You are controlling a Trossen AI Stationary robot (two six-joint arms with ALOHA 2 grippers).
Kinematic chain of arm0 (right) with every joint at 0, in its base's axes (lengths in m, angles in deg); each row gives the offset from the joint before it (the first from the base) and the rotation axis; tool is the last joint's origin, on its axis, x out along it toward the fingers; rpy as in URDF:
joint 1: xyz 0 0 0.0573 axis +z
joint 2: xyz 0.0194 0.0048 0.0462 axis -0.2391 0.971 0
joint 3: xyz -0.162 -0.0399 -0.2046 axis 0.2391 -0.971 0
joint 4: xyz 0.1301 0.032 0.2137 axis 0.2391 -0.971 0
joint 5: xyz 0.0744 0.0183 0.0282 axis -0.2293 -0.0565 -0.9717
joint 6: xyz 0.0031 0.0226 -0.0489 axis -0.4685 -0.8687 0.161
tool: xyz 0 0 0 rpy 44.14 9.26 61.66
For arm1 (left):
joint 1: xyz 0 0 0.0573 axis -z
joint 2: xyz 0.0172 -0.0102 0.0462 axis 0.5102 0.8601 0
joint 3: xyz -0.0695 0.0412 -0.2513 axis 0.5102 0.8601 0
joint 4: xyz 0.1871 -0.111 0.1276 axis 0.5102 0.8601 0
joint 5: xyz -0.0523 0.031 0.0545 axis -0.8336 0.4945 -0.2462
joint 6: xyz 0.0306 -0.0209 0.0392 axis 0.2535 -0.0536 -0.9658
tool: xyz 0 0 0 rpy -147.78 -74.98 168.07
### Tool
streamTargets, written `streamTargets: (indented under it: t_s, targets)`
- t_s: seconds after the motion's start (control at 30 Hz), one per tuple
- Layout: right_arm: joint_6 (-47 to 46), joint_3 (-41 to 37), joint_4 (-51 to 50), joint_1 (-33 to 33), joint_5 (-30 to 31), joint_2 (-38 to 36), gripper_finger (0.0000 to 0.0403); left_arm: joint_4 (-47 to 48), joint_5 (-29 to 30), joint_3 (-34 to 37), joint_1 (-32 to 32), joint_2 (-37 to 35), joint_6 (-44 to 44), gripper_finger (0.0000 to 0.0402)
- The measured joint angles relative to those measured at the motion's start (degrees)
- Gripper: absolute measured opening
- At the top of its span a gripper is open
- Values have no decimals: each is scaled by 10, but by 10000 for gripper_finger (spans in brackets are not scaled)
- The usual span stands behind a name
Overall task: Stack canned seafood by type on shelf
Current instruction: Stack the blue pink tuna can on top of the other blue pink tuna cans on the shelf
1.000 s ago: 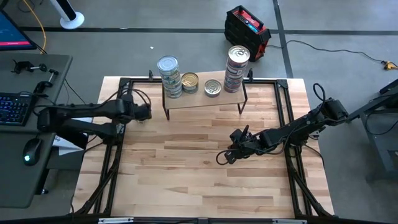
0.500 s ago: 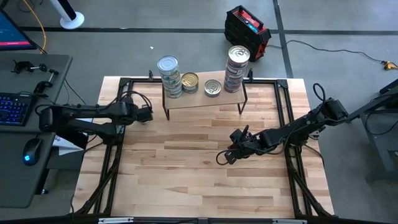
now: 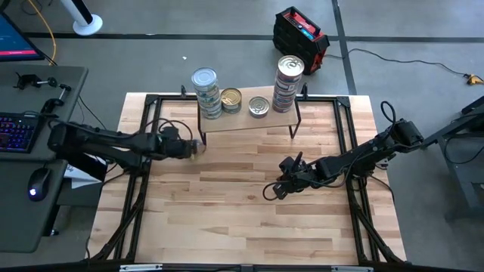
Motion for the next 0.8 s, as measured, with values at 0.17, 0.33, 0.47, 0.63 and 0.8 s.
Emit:
streamTargets:
  t_s: [0.17, 0.33, 0.47, 0.63, 0.8]
  targets:
    - [8, 0, 0, 0, 1, 0, 0, -66, 31, 0, 38, 0, -35, 0]
    - [8, 0, 0, 0, 3, 0, 0, -110, 20, 0, 82, 0, -40, 0]
    - [8, 0, 0, 0, -2, 0, 0, -145, 19, 0, 130, 0, -23, 0]
    - [20, 0, 0, 0, -17, 0, 0, -182, 19, 0, 193, 0, -2, 0]
    - [34, 0, 0, 0, -37, 0, 0, -197, 22, 0, 238, 11, 35, 0]
